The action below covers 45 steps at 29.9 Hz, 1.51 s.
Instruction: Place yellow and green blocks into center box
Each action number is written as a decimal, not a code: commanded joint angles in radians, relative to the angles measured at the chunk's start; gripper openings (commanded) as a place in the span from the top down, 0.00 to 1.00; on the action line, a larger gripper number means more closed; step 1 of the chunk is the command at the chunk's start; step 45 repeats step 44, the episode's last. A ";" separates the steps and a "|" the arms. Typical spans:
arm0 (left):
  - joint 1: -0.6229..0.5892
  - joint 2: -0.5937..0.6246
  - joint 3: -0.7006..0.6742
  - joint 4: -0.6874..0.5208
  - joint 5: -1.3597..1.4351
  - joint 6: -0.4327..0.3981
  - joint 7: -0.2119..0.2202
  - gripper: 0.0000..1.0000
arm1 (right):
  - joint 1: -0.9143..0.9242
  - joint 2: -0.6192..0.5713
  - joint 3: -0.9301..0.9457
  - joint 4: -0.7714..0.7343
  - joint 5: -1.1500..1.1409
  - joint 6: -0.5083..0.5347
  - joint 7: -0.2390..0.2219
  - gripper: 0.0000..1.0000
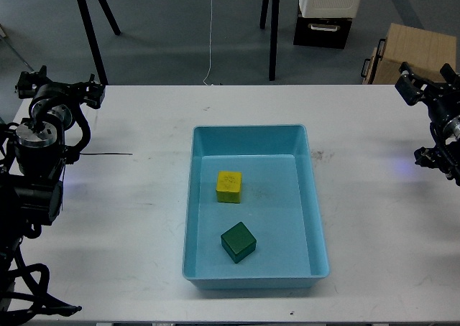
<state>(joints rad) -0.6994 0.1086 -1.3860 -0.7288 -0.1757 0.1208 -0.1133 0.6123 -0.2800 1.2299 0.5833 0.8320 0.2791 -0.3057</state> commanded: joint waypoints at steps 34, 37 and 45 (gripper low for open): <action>0.143 0.005 -0.016 0.003 -0.008 -0.290 -0.032 0.00 | -0.060 -0.001 -0.049 0.007 -0.057 0.123 -0.009 0.00; 0.143 0.005 -0.016 0.003 -0.008 -0.290 -0.034 0.00 | -0.065 -0.002 -0.044 0.007 -0.057 0.153 -0.006 0.00; 0.143 0.006 -0.015 0.003 -0.008 -0.290 -0.034 0.00 | -0.065 -0.007 -0.049 0.007 -0.057 0.155 -0.007 0.01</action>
